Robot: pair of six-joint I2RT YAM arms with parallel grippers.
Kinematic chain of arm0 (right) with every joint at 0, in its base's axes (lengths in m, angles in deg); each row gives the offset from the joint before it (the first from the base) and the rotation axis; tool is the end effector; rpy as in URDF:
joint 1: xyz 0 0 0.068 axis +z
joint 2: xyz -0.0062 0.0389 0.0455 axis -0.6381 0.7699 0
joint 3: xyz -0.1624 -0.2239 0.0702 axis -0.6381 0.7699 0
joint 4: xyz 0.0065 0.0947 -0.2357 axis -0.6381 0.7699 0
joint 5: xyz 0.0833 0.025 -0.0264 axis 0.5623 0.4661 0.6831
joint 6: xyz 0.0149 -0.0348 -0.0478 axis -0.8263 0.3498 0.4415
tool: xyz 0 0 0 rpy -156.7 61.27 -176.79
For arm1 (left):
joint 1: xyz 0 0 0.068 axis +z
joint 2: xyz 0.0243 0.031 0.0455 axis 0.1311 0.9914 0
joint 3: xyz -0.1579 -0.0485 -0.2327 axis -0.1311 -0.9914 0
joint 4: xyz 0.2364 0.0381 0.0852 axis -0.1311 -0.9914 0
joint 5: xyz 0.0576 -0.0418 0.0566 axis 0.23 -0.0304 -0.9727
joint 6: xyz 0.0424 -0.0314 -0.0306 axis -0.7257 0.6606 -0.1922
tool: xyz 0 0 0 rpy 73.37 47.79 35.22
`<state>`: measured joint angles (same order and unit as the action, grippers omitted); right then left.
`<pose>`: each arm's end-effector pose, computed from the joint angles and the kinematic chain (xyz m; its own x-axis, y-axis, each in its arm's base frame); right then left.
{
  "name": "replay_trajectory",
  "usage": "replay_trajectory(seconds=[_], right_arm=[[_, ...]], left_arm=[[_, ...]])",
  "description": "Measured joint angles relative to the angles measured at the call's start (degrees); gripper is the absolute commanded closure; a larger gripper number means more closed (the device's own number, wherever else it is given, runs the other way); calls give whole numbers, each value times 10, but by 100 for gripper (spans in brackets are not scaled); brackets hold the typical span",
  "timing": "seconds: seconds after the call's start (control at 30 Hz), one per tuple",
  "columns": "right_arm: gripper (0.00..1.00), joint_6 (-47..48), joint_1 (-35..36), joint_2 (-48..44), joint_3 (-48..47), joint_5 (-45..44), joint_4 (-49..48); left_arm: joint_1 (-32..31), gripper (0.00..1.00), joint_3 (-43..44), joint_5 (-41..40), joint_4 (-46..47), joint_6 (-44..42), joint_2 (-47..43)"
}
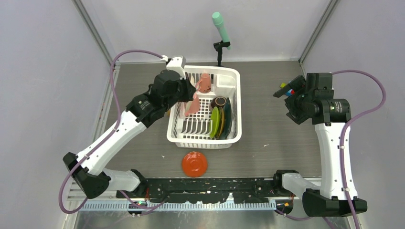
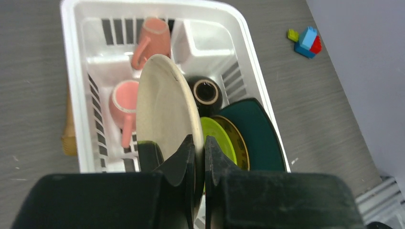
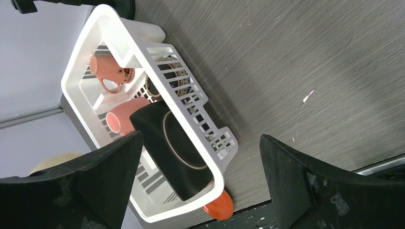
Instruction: Load the mixed dishes into the dish rack
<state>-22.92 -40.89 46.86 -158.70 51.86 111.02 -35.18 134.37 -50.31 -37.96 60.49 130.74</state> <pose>0.1654 -0.0043 0.4192 -0.4266 0.7876 -0.4447 0.5814 0.6154 0.5322 0.2109 -0.1774 0.4367 -0.4426 -0.1866 -0.8771 0.2889 0.8963 -0.3364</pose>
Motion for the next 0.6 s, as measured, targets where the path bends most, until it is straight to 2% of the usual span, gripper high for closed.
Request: replay_trajectory(seconds=[0.27, 0.6], right_arm=[[0, 0, 0, 1, 17, 2, -16], [0, 0, 0, 3, 18, 2, -18]], left_arm=[[0, 100, -54, 14, -12, 123, 0], [9, 100, -93, 79, 22, 196, 20]])
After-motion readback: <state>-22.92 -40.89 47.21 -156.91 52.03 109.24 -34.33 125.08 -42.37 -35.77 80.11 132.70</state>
